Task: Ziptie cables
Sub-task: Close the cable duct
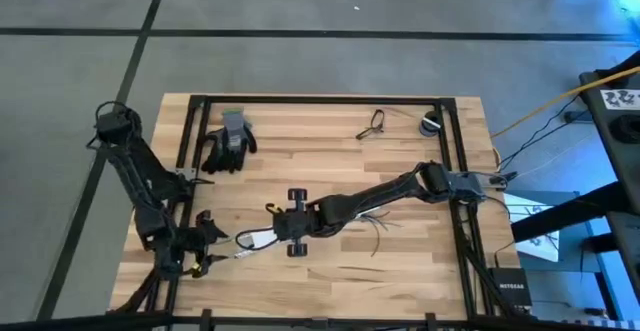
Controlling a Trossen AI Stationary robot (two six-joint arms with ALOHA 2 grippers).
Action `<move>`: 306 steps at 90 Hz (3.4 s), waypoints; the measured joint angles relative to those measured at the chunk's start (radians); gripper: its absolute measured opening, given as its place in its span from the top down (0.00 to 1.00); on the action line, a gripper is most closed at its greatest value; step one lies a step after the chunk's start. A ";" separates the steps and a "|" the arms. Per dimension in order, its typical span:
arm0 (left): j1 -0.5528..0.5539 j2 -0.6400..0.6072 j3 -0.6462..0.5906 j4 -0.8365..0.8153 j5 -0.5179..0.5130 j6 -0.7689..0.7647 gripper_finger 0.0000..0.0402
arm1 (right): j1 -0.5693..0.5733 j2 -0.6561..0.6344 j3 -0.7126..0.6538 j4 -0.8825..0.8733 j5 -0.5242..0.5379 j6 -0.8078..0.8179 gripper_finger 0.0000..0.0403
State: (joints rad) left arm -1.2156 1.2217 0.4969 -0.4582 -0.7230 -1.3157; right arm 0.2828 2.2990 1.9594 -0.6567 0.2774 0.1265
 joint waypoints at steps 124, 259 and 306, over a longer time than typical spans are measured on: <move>0.142 0.258 -0.001 0.387 -0.129 0.185 0.30 | 0.000 -0.001 0.000 0.011 0.000 -0.002 0.99; 0.137 0.497 -0.048 0.658 -0.369 0.163 0.45 | -0.010 0.008 -0.390 0.785 -0.118 0.158 0.99; 0.152 0.497 -0.048 0.656 -0.357 0.180 0.44 | -0.011 0.245 -0.128 0.836 -0.160 0.207 0.99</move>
State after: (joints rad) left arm -1.0637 1.7187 0.4488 0.1982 -1.0799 -1.1358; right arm 0.2722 2.5442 1.8312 0.1796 0.1178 0.3331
